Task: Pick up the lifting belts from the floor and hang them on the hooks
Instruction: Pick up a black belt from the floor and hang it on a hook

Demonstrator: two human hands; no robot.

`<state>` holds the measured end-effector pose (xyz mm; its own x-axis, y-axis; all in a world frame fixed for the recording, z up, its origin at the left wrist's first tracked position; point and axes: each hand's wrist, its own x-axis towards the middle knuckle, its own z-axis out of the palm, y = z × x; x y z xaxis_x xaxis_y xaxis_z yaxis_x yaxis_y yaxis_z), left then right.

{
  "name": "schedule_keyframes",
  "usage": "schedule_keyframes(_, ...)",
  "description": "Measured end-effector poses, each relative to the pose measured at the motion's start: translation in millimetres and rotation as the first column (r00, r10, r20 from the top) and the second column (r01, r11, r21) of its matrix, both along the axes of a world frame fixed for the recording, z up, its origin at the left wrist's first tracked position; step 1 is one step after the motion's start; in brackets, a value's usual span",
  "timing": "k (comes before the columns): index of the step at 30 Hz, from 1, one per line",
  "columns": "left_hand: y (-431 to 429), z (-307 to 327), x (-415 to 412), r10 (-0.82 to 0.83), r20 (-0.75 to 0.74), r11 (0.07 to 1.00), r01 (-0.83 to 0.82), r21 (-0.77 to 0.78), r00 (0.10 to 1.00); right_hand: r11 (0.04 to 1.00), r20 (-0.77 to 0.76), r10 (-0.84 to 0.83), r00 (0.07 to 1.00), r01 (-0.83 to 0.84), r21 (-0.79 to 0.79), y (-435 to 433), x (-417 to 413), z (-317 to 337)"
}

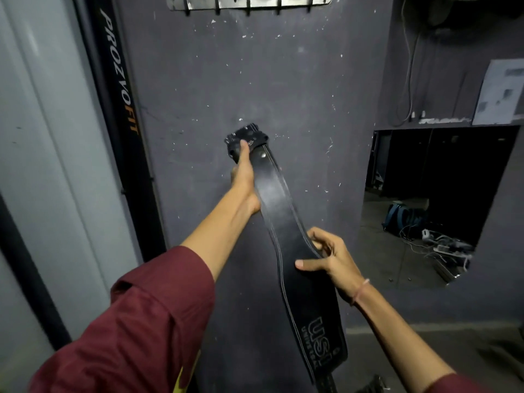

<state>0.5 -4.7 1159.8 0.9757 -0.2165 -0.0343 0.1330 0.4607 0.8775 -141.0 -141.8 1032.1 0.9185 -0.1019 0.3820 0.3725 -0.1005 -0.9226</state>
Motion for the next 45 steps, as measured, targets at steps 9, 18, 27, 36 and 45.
schedule_keyframes(9, -32.9, -12.7, -21.7, 0.041, 0.448, 0.999, -0.045, -0.002, 0.893, 0.998, -0.068, -0.063, 0.996, 0.061, -0.029, 8.9, 6.1, -7.9)
schedule_keyframes(18, -42.0, -25.9, -62.1, -0.009, 0.602, 0.986, -0.094, 0.140, 0.798, 0.942, 0.255, -0.228, 0.940, 0.147, 0.301, 26.7, 21.5, 54.1)
schedule_keyframes(27, -17.9, -36.5, -37.5, 0.111, 0.565, 0.971, -0.210, 0.112, 0.817, 0.974, -0.017, -0.147, 0.989, 0.148, 0.169, 43.0, 18.0, -28.5)
schedule_keyframes(36, -22.2, -30.3, -43.4, -0.023, 0.576, 0.958, -0.147, 0.246, 0.817, 0.923, 0.253, -0.273, 0.928, 0.179, 0.342, 37.9, 47.5, 67.3)
schedule_keyframes(45, 3.5, -198.2, -96.3, -0.263, 0.444, 0.711, -0.139, 0.689, 0.857, 0.875, 0.272, -0.382, 0.883, 0.252, 0.413, 23.6, 59.5, 112.0)
